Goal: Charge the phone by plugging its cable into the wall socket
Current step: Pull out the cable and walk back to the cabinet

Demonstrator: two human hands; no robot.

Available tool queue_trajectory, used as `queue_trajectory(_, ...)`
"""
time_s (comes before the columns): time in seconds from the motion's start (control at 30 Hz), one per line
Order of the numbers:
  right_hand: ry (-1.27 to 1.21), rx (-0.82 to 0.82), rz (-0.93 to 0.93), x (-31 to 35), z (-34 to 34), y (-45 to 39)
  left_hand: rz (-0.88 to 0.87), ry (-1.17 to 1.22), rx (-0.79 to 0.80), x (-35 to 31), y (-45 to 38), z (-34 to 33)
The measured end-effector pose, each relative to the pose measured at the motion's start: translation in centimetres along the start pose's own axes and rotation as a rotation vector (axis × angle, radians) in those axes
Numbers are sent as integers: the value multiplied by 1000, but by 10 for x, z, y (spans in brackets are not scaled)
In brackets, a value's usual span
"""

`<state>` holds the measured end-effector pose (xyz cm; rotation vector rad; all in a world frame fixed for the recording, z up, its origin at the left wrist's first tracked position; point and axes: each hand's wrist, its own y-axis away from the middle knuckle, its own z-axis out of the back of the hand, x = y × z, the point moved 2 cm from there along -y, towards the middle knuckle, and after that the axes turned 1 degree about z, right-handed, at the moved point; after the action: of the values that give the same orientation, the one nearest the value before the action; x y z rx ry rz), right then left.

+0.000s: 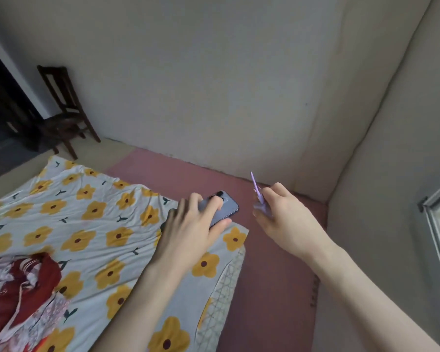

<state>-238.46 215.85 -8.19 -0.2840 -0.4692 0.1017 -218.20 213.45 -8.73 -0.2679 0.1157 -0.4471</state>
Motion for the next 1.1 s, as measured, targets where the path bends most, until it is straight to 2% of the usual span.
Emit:
queue_trajectory(0.27, 305, -49, -18, -82, 15, -71, -101, -87, -27, -41, -115, -36)
queue_trajectory(0.43, 322, -21, -99, -122, 8, -111, -179, -233, 30, -42, -182, -70)
queue_trajectory(0.53, 301, -7, -126, -150, 2, -140, -194, -210, 32, -43, -223, -93)
queue_trajectory(0.77, 230, 85, -62, -212, -8, -248, -178, -170, -24, -33, -340, -132)
queue_trajectory(0.9, 90, 138, -44, -250, -7, -308, -158, -163, -46, -23, -403, -147)
queue_trajectory(1.1, -35, 88, -103, -290, 1, -377, -161, -127, -4, -23, -484, -155)
